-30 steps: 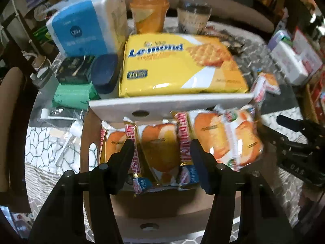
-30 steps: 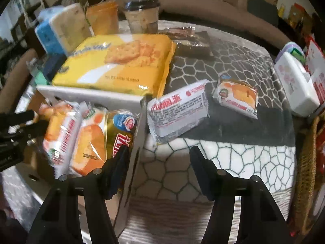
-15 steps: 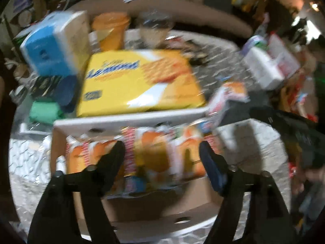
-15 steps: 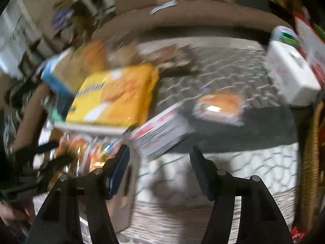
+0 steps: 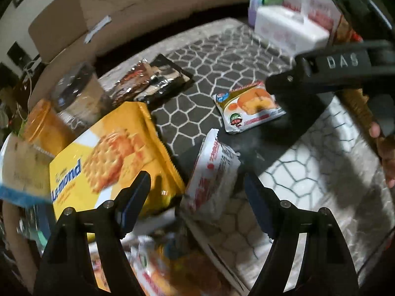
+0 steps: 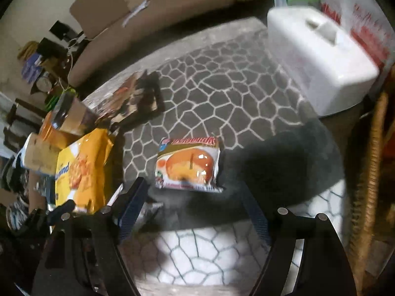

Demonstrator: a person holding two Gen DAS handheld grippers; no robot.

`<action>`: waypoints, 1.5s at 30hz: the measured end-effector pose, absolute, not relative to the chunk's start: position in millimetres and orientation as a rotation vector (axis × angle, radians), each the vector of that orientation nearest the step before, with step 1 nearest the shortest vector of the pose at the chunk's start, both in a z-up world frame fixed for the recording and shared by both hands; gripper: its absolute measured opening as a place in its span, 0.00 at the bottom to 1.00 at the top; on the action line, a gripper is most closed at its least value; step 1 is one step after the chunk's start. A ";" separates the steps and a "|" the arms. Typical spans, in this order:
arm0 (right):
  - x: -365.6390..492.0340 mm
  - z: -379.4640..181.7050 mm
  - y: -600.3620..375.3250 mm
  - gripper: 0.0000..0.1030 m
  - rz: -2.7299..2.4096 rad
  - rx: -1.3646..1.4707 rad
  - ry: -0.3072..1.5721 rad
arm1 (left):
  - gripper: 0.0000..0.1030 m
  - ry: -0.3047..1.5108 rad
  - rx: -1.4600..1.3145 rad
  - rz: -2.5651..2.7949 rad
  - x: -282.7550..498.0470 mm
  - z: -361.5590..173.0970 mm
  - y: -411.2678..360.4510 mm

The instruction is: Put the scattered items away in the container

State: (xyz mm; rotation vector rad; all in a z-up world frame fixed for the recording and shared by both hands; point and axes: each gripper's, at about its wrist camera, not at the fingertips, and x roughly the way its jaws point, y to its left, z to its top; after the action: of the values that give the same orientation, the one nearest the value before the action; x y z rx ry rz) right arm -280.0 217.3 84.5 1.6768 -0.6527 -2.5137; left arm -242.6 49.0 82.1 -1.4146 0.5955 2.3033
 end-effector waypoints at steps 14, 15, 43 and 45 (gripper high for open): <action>-300.8 34.1 223.1 0.46 -2.405 1.648 -0.872 | 0.72 0.729 -1.475 2.237 -256.7 34.5 73.6; -299.8 35.8 223.6 0.39 -2.411 1.638 -0.875 | 0.66 0.740 -1.474 2.247 -255.6 33.8 73.8; -108.7 157.9 203.7 0.16 -2.371 1.483 -0.659 | 0.37 0.231 -1.411 2.466 -109.6 181.9 -126.4; -105.0 167.0 185.2 0.16 -2.360 1.462 -0.637 | 0.37 0.214 -1.451 2.506 -106.0 175.8 -157.5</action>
State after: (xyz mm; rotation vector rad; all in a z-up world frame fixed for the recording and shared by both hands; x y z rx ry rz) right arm -105.0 185.2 167.0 1.4624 -0.6373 -2.3605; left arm -106.0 -157.5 175.8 -1.4514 0.2137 2.5055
